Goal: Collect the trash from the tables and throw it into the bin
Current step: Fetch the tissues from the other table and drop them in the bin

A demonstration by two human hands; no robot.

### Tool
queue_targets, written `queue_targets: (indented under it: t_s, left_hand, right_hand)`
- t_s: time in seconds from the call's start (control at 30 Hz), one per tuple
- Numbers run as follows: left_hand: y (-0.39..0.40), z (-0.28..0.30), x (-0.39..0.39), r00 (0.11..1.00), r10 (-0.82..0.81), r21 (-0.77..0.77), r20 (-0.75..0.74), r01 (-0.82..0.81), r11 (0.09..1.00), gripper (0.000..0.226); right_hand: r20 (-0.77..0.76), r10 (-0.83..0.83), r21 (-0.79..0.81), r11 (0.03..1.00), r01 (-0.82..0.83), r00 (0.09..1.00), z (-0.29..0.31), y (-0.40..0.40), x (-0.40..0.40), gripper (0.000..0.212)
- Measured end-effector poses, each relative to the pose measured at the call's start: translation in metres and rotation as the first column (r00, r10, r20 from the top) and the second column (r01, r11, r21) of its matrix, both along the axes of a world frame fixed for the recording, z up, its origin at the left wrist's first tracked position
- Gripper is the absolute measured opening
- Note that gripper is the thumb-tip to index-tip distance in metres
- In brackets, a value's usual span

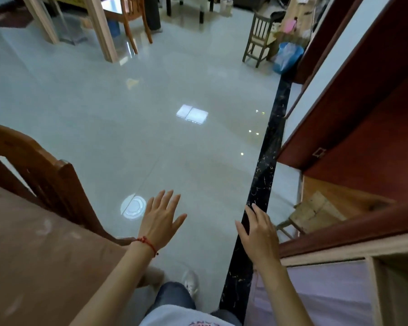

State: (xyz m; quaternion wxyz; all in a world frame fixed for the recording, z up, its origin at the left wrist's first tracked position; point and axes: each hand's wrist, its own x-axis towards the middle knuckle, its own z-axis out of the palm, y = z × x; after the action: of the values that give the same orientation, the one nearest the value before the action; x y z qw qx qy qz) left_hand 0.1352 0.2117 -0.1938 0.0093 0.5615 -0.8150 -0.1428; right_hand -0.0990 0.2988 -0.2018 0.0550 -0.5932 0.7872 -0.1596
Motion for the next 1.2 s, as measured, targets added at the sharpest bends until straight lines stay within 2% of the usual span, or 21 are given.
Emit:
queue_targets:
  t_s: [0.27,0.57,0.67,0.87,1.03,1.2]
  left_hand:
    - [-0.091,0.004,-0.028,1.000,0.000,0.018,0.006,-0.001,1.000,0.075]
    - [-0.201,-0.008,-0.092,0.999,0.036,0.048,0.004,-0.036,0.998,0.073]
    - [-0.239,-0.006,-0.114,0.998,0.066,0.055,0.018,-0.067,0.996,0.074]
    - [-0.300,0.000,-0.141,0.987,0.157,0.063,0.021,-0.158,0.985,0.075]
    - [-0.344,0.000,-0.138,0.970,0.241,0.064,0.011,-0.241,0.968,0.075]
    - [-0.397,-0.003,-0.118,0.948,0.319,0.058,-0.001,-0.318,0.946,0.076]
  right_hand:
    - [0.030,-0.026,0.043,0.999,0.024,0.999,0.001,-0.083,-0.025,0.051]
    - [0.037,0.007,0.031,0.999,-0.008,0.999,-0.010,-0.202,-0.089,0.047]
    - [0.031,0.049,0.052,0.997,-0.051,0.998,-0.009,-0.253,-0.115,0.053]
    - [-0.031,0.167,0.051,0.985,-0.165,0.985,0.002,-0.346,-0.151,0.046]
    - [-0.079,0.261,0.095,0.963,-0.254,0.962,0.005,-0.409,-0.152,0.054]
    - [-0.033,0.343,0.083,0.937,-0.340,0.939,-0.001,-0.479,-0.135,0.047]
